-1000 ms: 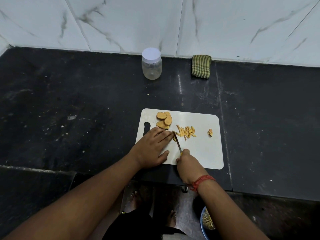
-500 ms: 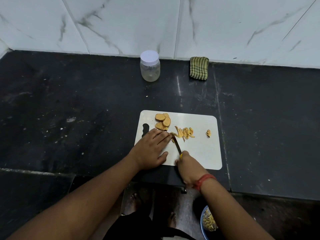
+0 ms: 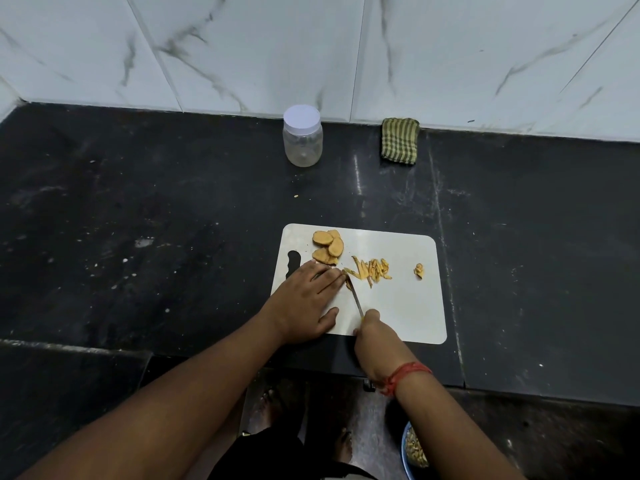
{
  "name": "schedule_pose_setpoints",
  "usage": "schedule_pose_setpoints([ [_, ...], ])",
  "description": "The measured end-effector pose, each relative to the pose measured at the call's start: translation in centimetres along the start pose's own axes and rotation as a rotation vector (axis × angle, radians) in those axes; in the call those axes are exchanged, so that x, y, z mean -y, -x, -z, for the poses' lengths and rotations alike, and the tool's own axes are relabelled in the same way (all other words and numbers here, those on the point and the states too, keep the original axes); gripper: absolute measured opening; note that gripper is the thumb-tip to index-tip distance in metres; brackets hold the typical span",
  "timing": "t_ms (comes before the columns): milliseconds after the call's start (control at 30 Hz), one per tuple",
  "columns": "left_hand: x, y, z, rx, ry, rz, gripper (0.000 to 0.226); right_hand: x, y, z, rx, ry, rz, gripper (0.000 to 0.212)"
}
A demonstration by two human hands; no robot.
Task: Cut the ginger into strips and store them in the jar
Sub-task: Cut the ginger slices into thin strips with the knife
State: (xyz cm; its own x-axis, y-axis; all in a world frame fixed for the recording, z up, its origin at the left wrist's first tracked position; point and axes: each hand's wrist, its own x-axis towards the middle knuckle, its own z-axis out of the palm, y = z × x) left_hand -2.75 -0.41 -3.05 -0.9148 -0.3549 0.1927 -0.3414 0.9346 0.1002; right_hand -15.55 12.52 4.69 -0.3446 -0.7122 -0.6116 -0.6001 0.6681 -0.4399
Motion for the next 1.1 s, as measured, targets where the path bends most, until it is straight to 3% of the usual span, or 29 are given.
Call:
schedule_pose_setpoints([
  [600, -0.1, 0.1, 0.1, -0.023, 0.006, 0.001, 0.063, -1.6, 1.1, -0.1, -0.002, -0.072, 0.083, 0.003],
  [700, -0.1, 0.3, 0.2, -0.004, 0.005, 0.004, 0.063, -1.9, 0.9, 0.1, -0.023, -0.192, 0.087, 0.012],
  [800, -0.1, 0.4, 0.3, -0.007, 0.023, 0.001, 0.062, -2.2, 0.6, -0.1, 0.057, -0.502, -0.008, 0.023],
  [1100, -0.4, 0.5, 0.7, -0.016, -0.007, -0.033, 0.053, -2.6, 1.2, 0.2, 0.320, -0.989, -0.070, 0.019],
])
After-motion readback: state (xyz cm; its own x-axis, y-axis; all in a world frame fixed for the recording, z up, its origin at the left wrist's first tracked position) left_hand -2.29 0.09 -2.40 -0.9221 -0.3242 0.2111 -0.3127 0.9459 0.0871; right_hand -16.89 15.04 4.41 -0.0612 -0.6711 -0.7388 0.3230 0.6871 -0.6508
